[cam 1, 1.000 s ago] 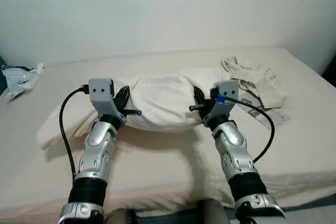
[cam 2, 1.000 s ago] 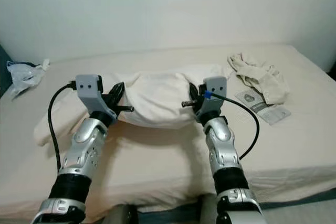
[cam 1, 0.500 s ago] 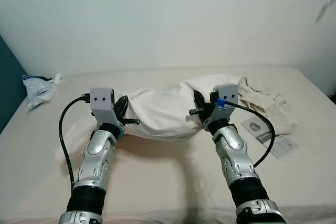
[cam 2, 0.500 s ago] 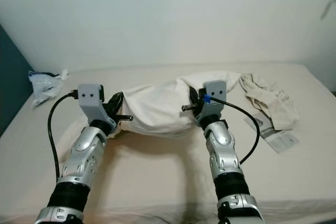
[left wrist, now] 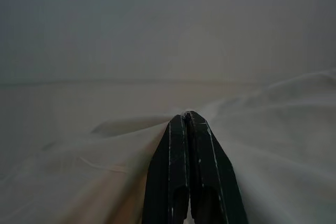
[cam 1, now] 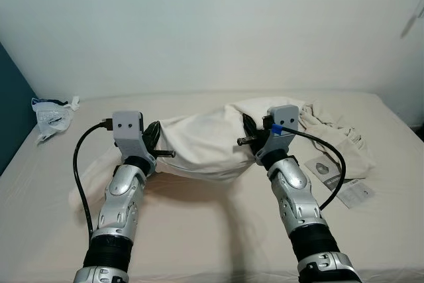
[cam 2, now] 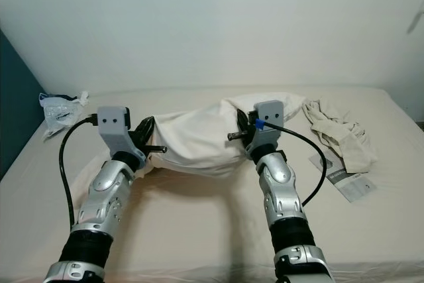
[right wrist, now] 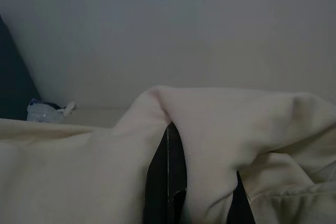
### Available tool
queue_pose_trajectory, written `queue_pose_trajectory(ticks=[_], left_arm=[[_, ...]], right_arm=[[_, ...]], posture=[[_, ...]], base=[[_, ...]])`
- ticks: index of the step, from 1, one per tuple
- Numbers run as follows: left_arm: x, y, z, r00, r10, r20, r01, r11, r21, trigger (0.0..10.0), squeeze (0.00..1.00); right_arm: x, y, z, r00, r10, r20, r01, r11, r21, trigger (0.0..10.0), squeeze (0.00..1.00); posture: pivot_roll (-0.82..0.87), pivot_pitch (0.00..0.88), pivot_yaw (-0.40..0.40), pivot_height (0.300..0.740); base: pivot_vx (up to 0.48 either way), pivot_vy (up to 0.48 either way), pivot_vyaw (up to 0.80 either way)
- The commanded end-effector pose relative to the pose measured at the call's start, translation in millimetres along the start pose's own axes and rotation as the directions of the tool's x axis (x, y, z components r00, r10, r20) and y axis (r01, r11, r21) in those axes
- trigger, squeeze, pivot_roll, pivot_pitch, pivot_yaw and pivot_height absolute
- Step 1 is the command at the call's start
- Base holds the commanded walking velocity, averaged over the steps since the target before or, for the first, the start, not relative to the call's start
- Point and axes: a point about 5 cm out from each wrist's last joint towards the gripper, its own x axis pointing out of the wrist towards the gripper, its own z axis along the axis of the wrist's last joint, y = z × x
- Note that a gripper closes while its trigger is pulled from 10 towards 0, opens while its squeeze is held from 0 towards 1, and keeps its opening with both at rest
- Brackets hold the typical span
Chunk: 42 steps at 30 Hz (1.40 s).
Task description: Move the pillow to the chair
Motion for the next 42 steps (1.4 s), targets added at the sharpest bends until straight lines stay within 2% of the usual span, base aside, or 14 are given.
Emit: queue_pose_trajectory(ticks=[1, 3, 17, 23, 29, 33, 42], left_arm=[[-3.4, 2.4, -3.4, 1.0, 0.0, -0.008, 0.0, 1.0, 0.028, 10.0, 0.0], [-6.8, 4.3, -7.6, 1.0, 0.012, -0.015, -0.012, 0.999, 0.04, 10.0, 0.0], [-4.7, 2.5, -4.5, 1.0, 0.012, 0.002, -0.012, 0.999, 0.03, 10.0, 0.0], [-10.1, -0.9, -11.6, 1.0, 0.012, -0.019, -0.012, 0.999, 0.038, 10.0, 0.0], [-11.2, -1.1, -12.5, 1.0, 0.005, -0.026, -0.004, 0.999, 0.045, 10.0, 0.0], [-10.7, -1.2, -12.7, 1.0, 0.002, -0.03, 0.0, 0.999, 0.047, 10.0, 0.0], [-8.2, -4.1, -13.4, 0.999, -0.02, -0.046, 0.022, 0.999, 0.047, 10.0, 0.0]], right_arm=[[-1.0, 4.0, -4.9, 1.0, 0.014, -0.024, -0.014, 1.0, -0.019, 10.0, 0.0], [-6.6, 5.6, -16.4, 0.998, 0.013, -0.068, -0.015, 1.0, -0.016, 10.0, 0.0], [-6.6, 9.0, -17.1, 0.998, 0.022, -0.066, -0.025, 0.999, -0.042, 10.0, 0.0], [-8.8, 13.1, -21.3, 0.997, 0.031, -0.075, -0.036, 0.998, -0.057, 10.0, 0.0], [-10.6, 13.8, -23.3, 0.997, 0.029, -0.078, -0.032, 0.998, -0.047, 10.0, 0.0], [-11.5, 12.9, -24.3, 0.997, 0.016, -0.075, -0.017, 1.0, -0.015, 10.0, 0.0], [-12.3, 10.6, -24.3, 0.998, 0.005, -0.069, -0.005, 1.0, -0.004, 10.0, 0.0]], posture=[[0.0, 0.012, 0.008, 0.74], [0.0, 0.01, 0.006, 0.74], [0.01, 0.016, 0.011, 0.74], [0.01, 0.016, 0.012, 0.74], [0.01, 0.02, 0.015, 0.74], [0.01, 0.02, 0.017, 0.74], [0.01, 0.022, 0.022, 0.74]], base=[[0.0, 0.0, 0.0], [0.0, 0.0, 0.0], [0.0, 0.0, 0.0], [0.0, 0.0, 0.68], [0.0, 0.0, 0.8], [0.0, 0.0, 0.0], [0.0, 0.0, 0.0]])
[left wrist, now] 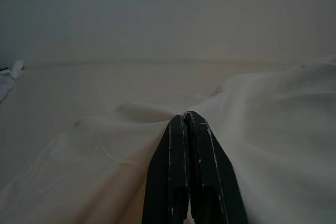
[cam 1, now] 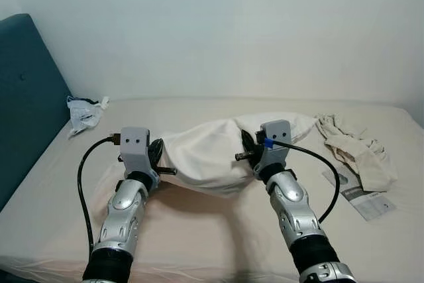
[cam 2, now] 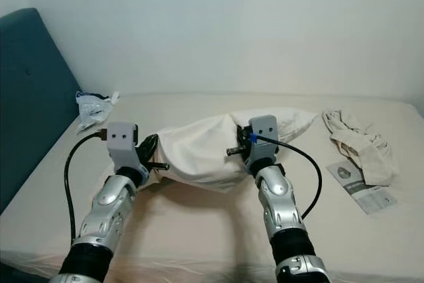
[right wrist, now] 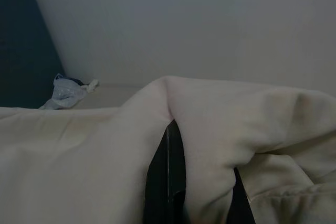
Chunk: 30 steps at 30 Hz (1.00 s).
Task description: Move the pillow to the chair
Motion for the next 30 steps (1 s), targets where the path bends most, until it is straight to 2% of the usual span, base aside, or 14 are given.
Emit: queue_pose_trajectory(ticks=[1, 9, 11, 14, 20, 30], left_arm=[[4.4, -2.1, 10.5, 0.999, -0.023, 0.041, 0.023, 1.0, 0.012, 10.0, 0.0], [4.8, -3.2, 8.2, 0.999, -0.031, 0.026, 0.03, 0.999, 0.017, 10.0, 0.0], [4.9, -2.8, 7.5, 0.999, -0.023, 0.024, 0.023, 1.0, 0.012, 10.0, 0.0], [3.8, -2.5, 4.7, 1.0, -0.011, 0.014, 0.01, 1.0, 0.011, 10.0, 0.0], [-1.9, -1.7, -2.6, 1.0, 0.001, -0.012, -0.001, 1.0, 0.021, 10.0, 0.0], [-0.5, 0.5, 1.1, 1.0, 0.013, -0.002, -0.013, 1.0, 0.026, 10.0, 0.0]], right_arm=[[0.7, 4.3, 1.4, 1.0, 0.016, 0.02, -0.016, 1.0, 0.006, 10.0, 0.0], [-1.0, 2.0, 1.3, 1.0, -0.005, 0.03, 0.004, 1.0, 0.02, 10.0, 0.0], [-1.3, 2.9, 1.0, 1.0, 0.008, 0.025, -0.008, 1.0, -0.013, 10.0, 0.0], [-1.8, 8.1, -0.8, 0.999, 0.041, 0.008, -0.041, 0.996, -0.075, 10.0, 0.0], [-2.0, 10.3, -2.1, 0.999, 0.048, 0.006, -0.048, 0.996, -0.081, 10.0, 0.0], [-0.7, 12.9, -1.0, 0.998, 0.054, 0.014, -0.053, 0.996, -0.067, 10.0, 0.0]], posture=[[0.01, 0.022, 0.022, 0.74], [0.01, 0.019, 0.031, 0.74], [0.01, 0.024, 0.031, 0.74], [0.01, 0.026, 0.029, 0.74], [0.01, 0.025, 0.029, 0.74], [0.02, 0.036, 0.022, 0.74]], base=[[0.0, 0.0, 0.0], [0.0, 0.0, 0.0], [0.0, 0.0, 0.0], [0.0, 0.0, 0.8], [0.0, 0.0, 0.8], [0.0, 0.0, 0.8]])
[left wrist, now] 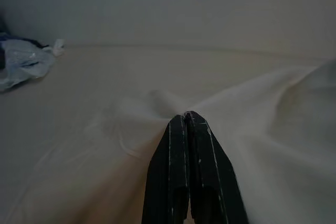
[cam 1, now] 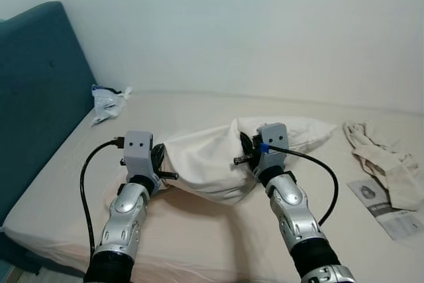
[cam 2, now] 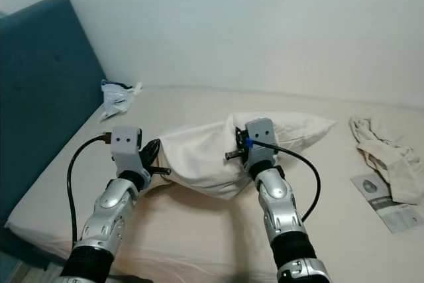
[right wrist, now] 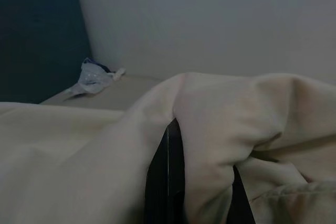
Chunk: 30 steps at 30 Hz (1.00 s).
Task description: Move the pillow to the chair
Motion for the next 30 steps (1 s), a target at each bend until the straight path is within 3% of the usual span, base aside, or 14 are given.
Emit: queue_pose_trajectory(ticks=[1, 30], left_arm=[[1.5, 3.2, 8.2, 0.999, 0.007, 0.032, -0.008, 1.0, 0.01, 10.0, 0.0], [-0.8, -3.6, 6.0, 1.0, -0.007, 0.006, 0.007, 1.0, 0.005, 10.0, 0.0]], right_arm=[[2.9, 9.5, 3.0, 0.999, 0.035, 0.018, -0.036, 0.999, 0.004, 10.0, 0.0], [3.1, 12.3, 4.1, 0.999, 0.038, 0.033, -0.039, 0.999, 0.012, 10.0, 0.0]], posture=[[0.02, 0.036, 0.022, 0.74], [0.02, 0.024, 0.026, 0.74]], base=[[0.0, 0.0, 0.8], [0.0, 0.0, 0.8]])
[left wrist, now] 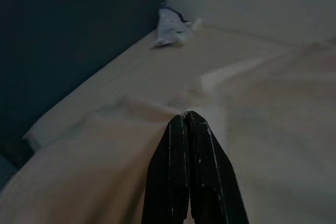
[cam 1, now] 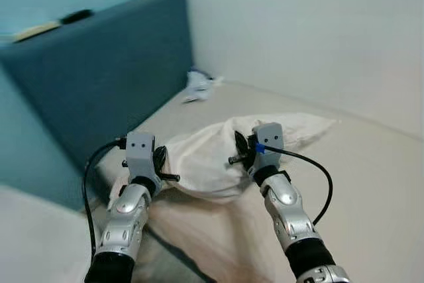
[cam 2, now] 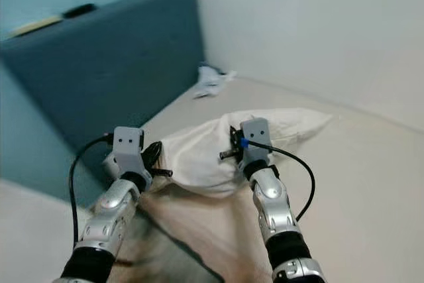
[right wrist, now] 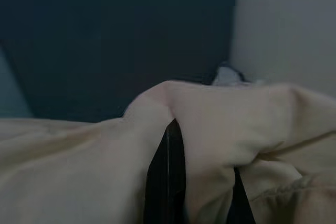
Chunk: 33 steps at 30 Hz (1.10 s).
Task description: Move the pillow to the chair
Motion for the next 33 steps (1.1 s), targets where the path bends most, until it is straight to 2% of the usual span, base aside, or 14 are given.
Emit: queue_pose_trajectory(ticks=[1, 10, 15, 19, 33], left_arm=[[1.2, 0.7, 9.7, 0.999, 0.002, 0.035, -0.002, 1.0, 0.008, 10.0, 0.0], [3.1, 2.9, 10.4, 1.0, 0.006, 0.014, -0.007, 1.0, 0.027, 10.0, 0.0], [4.7, 1.5, 8.7, 1.0, 0.004, -0.025, -0.003, 1.0, 0.03, 10.0, 0.0], [6.1, 0.8, 2.9, 0.996, 0.011, -0.089, -0.005, 0.998, 0.068, 10.0, 0.0], [3.6, -0.1, -4.2, 0.989, 0.02, -0.147, -0.008, 0.997, 0.08, 10.0, 0.0]], right_arm=[[3.1, 4.8, 4.8, 1.0, 0.021, 0.023, -0.021, 1.0, -0.002, 10.0, 0.0], [6.2, 5.1, 6.1, 0.999, 0.024, 0.026, -0.024, 1.0, 0.0, 10.0, 0.0], [6.8, 4.8, 6.1, 0.999, 0.022, 0.028, -0.022, 1.0, 0.006, 10.0, 0.0], [6.8, 5.2, 4.6, 1.0, 0.019, 0.023, -0.019, 1.0, 0.02, 10.0, 0.0], [6.1, 6.1, 2.8, 0.999, 0.032, 0.022, -0.033, 0.999, 0.024, 10.0, 0.0]], posture=[[0.02, 0.024, 0.026, 0.74], [0.03, 0.014, 0.026, 0.74], [0.03, 0.011, 0.03, 0.74], [0.03, 0.011, 0.032, 0.74], [0.02, 0.008, 0.018, 0.74]], base=[[0.0, 0.0, 0.8], [0.0, 0.0, 0.8], [0.0, 0.0, 0.8], [0.0, 0.0, 0.8], [0.0, 0.0, 0.8]])
